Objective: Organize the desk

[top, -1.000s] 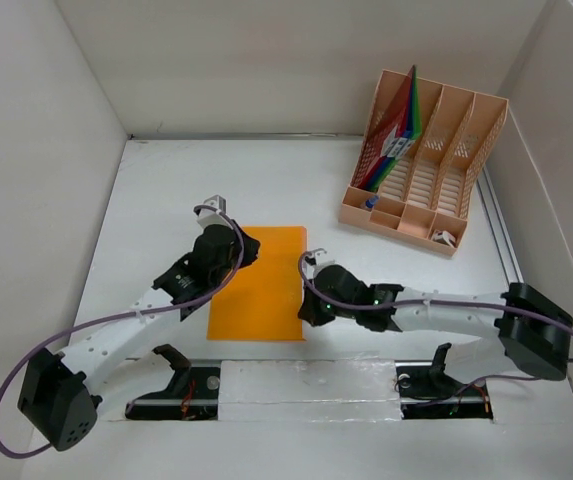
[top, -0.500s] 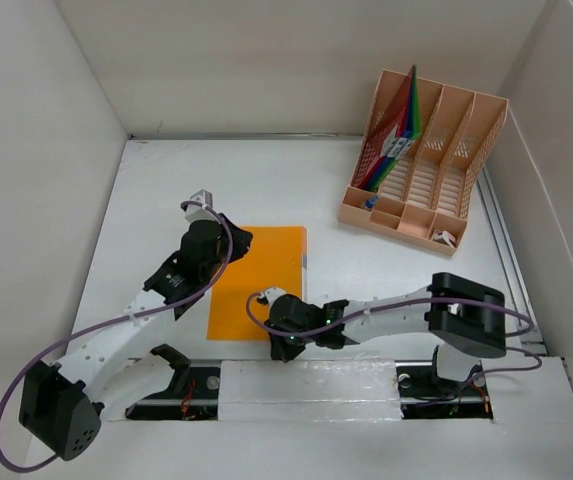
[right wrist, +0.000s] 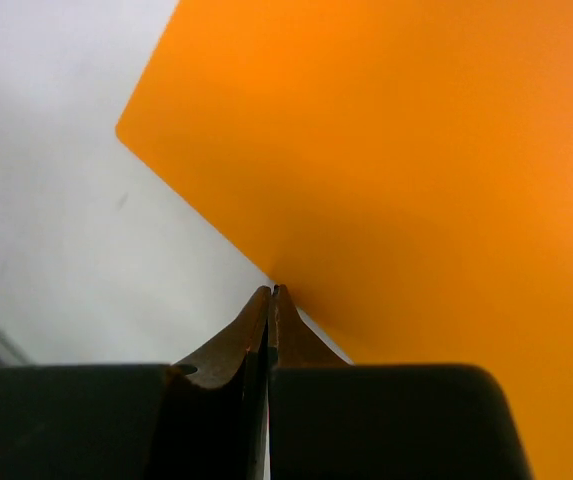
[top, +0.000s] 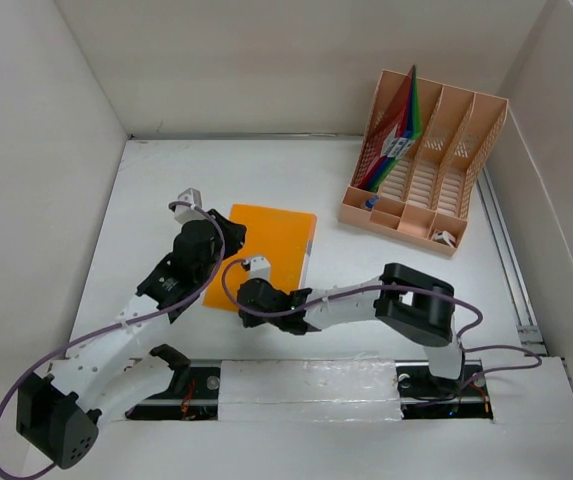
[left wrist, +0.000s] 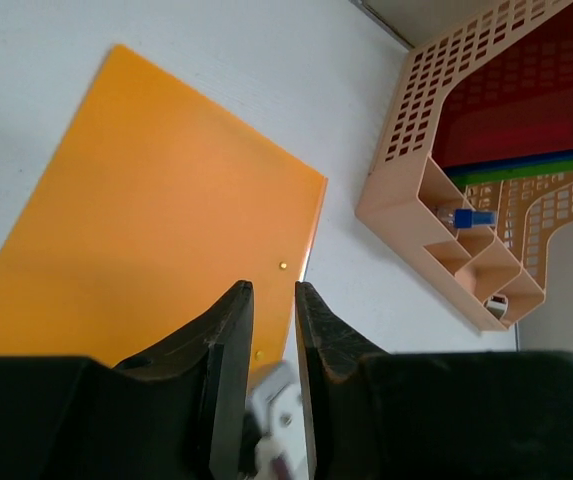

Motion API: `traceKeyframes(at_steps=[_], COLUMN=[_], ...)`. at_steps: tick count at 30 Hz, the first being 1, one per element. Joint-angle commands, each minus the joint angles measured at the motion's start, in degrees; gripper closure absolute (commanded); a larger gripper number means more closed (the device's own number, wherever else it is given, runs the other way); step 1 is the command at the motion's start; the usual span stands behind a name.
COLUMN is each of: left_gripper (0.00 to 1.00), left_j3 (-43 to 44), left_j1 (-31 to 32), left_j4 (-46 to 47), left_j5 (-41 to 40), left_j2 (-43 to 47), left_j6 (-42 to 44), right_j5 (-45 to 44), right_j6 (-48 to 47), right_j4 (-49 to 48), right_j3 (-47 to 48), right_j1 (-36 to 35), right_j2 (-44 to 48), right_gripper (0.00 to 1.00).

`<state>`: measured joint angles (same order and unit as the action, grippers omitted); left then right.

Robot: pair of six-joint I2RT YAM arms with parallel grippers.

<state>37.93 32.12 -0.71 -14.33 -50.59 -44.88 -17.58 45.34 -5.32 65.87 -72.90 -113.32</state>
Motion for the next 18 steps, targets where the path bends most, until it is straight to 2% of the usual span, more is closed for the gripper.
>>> traceKeyframes(at_steps=[1,5,9,12,13,16,18], left_gripper=[0.80,0.71,0.65,0.60,0.58,0.53,0.52], left_j3=[2.85,1.36,0.57,-0.93,-1.19,-2.77,-4.61], left_j1=[-0.39,-0.39,-0.39,-0.39,-0.39,-0.39,-0.39], left_j4=[-1.30,-0.70,-1.57,-1.14,-1.14,0.35,2.72], left_j5=[-3.42,-4.30,-4.04,-2.64,-2.11,0.96,5.07], left_j2=[2.42,3.04,0.41,-2.23,-3.89,-6.53,-7.50], left_j6=[-0.38,-1.08,-1.87,-3.19,-4.06,-4.77,-6.09], right_j5=[-6.85,-4.13,-0.79,1.49,2.02,0.28,-1.48], right_j6=[1.59,-2.00,-4.65,-3.95,-3.42,-3.33,-3.24], right_j4=[-0.91,-7.76,-10.06,-11.99,-12.25,-9.12,-7.43], right_j3=[-2.05,-5.04,-6.01,-10.21,-11.36,-14.71,-16.63], right_j1=[4.60,7.25,7.86,9.79,10.41,13.22,15.15], right_j2=[-1.03,1.69,5.99,12.75,15.99,19.62,22.34], right_gripper=[1.00,1.00,0.99,0.86,0.77,0.63,0.63])
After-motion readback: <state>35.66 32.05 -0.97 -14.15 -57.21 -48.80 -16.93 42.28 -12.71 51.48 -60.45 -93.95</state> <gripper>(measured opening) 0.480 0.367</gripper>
